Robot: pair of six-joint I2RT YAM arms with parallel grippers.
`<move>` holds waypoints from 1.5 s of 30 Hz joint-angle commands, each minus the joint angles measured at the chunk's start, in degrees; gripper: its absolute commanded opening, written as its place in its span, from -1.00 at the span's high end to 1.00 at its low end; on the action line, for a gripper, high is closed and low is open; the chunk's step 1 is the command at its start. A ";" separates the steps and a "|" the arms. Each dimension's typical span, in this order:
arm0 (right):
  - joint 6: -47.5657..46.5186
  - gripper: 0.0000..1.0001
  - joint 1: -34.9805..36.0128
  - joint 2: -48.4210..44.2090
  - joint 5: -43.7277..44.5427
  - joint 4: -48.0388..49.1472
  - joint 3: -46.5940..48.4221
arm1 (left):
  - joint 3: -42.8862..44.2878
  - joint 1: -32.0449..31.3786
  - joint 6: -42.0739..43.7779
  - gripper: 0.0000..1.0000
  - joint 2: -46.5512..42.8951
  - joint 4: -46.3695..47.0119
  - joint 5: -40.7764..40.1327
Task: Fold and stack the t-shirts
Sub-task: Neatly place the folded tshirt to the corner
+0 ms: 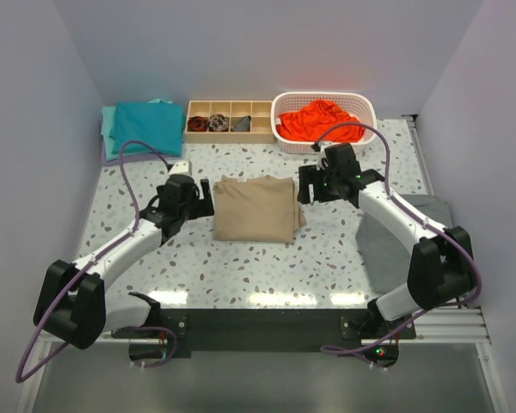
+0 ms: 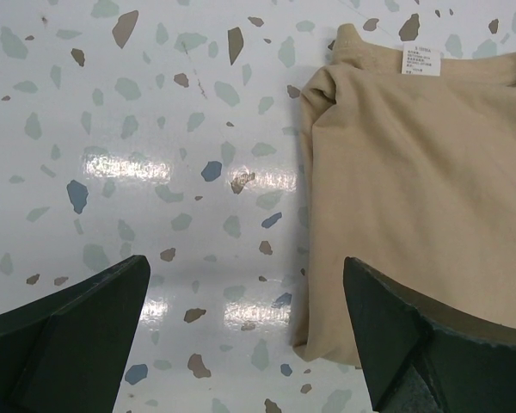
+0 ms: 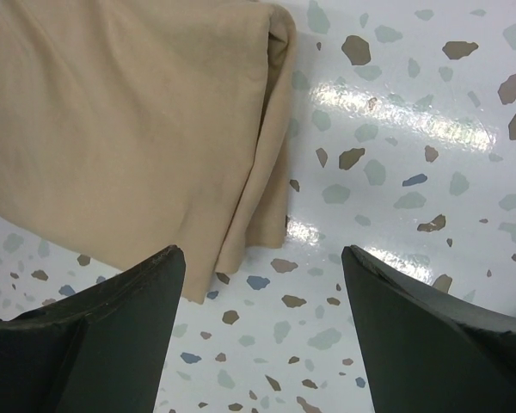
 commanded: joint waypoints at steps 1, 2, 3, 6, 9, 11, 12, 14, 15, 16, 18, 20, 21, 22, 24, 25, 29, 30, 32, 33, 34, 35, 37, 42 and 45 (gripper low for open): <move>-0.36 -0.57 -0.51 -0.06 -1.18 0.40 1.80 | 0.03 0.44 -0.40 -1.00 0.39 1.27 -0.03; -0.28 -0.57 -0.51 0.02 -1.18 0.40 1.80 | 0.11 0.44 -0.40 -1.00 0.48 1.19 0.15; -0.27 -0.57 -0.60 0.11 -1.27 0.31 1.80 | 0.03 0.53 -0.48 -1.00 0.91 1.27 0.32; -0.45 -0.57 -0.77 0.03 -1.36 0.40 1.71 | -0.58 0.53 -0.92 -1.00 1.44 1.62 0.50; -0.54 -0.57 -1.04 -0.06 -1.62 0.22 1.62 | -2.43 0.53 -1.54 -1.00 2.14 3.99 1.81; -0.54 -0.57 -1.21 -0.33 -2.06 0.49 1.18 | -4.53 0.53 -1.80 -1.00 2.93 7.49 4.09; -0.45 -0.57 -1.30 -0.24 -2.23 0.92 0.75 | -5.15 0.62 -2.33 -1.00 3.29 8.38 4.63; -0.36 -0.57 -1.30 0.20 -2.93 1.19 0.65 | -6.90 0.62 -2.68 -1.00 4.34 11.79 6.73; -0.28 -0.57 -1.30 0.46 -3.03 1.10 0.83 | -7.44 0.70 -2.86 -1.00 4.69 12.95 7.52; -0.27 -0.57 -1.39 0.90 -3.20 1.02 0.92 | -7.97 0.70 -2.95 -1.00 5.13 13.92 8.57; -0.27 -0.57 -1.39 0.90 -3.38 1.10 1.01 | -9.11 0.79 -3.12 -1.00 6.54 16.56 9.81; -0.27 -0.57 -1.39 1.17 -3.47 1.19 0.92 | -9.90 0.79 -3.03 -1.00 8.11 19.97 12.18; -0.27 -0.57 -1.48 1.26 -3.64 1.10 0.92 | -9.99 0.88 -2.86 -1.00 8.82 21.21 13.32; -0.27 -0.57 -1.39 1.26 -3.56 1.10 0.92 | -9.99 0.88 -2.77 -1.00 9.52 22.44 15.33; -0.27 -0.57 -1.48 1.78 -3.73 1.10 0.83 | -9.47 0.88 -3.03 -1.00 11.98 25.08 18.15; -0.27 -0.57 -1.48 1.87 -3.73 1.02 0.92 | -9.46 0.88 -3.12 -1.00 12.69 26.31 20.78; -0.36 -0.57 -1.65 2.49 -3.64 0.66 0.92 | -9.73 0.88 -4.18 -1.00 14.97 30.88 25.54; -0.45 -0.57 -1.57 2.66 -3.64 0.58 1.01 | -9.82 0.88 -4.52 -1.00 15.24 31.68 26.42; -0.45 -0.57 -1.57 3.01 -3.73 0.49 1.09 | -10.17 0.88 -4.70 -0.96 16.99 34.22 30.11; -0.45 -0.57 -1.65 3.36 -3.82 0.40 1.27 | -9.99 0.88 -4.96 -0.93 17.87 34.49 30.81; -0.54 -0.57 -1.65 3.45 -3.73 0.31 1.44 | -10.08 0.88 -5.23 -0.89 18.84 36.06 33.08; -0.63 -0.57 -1.74 3.45 -3.73 0.22 1.45 | -9.99 0.88 -5.58 -0.86 21.20 36.95 34.41; -0.63 -0.57 -1.74 3.54 -3.64 0.22 1.36 | -10.25 0.79 -7.25 -0.72 23.93 41.06 38.18; -0.71 -0.57 -1.83 3.28 -3.12 0.14 1.18 | -8.85 0.62 -11.46 -0.30 34.48 48.72 42.77; -0.80 -0.57 -2.00 3.10 -2.85 -0.13 1.18 | -5.61 0.53 -13.92 0.36 40.28 53.47 46.28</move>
